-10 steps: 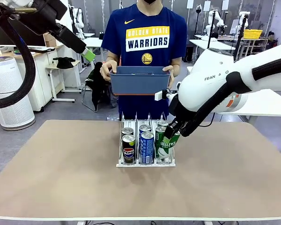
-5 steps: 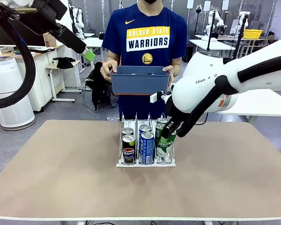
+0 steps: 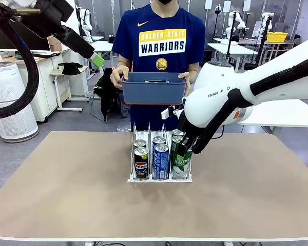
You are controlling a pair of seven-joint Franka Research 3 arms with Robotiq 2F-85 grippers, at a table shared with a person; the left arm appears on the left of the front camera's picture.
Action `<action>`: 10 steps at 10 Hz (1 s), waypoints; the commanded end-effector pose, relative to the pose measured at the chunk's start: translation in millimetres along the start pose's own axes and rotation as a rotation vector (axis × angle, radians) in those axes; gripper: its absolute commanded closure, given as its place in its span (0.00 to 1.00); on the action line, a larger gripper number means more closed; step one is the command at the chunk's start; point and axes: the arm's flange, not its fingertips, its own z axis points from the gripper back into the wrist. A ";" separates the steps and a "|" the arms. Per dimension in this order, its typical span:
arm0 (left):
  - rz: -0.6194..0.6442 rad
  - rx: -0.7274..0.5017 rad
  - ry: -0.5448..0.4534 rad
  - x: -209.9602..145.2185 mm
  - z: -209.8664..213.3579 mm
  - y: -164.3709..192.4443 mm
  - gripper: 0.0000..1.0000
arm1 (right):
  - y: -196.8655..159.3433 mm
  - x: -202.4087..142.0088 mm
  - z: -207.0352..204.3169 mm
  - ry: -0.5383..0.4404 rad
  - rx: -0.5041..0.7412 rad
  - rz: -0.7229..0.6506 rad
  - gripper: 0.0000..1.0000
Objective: Fill the beverage cans into the dispenser.
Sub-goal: Place the picked Sprite in the line of the Automatic Can Dispenser with the same cans, then pick up the Pepsi coke handed by the human.
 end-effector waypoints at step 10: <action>0.006 0.002 -0.004 -0.6 -0.5 0.4 0.00 | -2.0 3.1 66.6 -0.069 -0.056 -0.051 0.00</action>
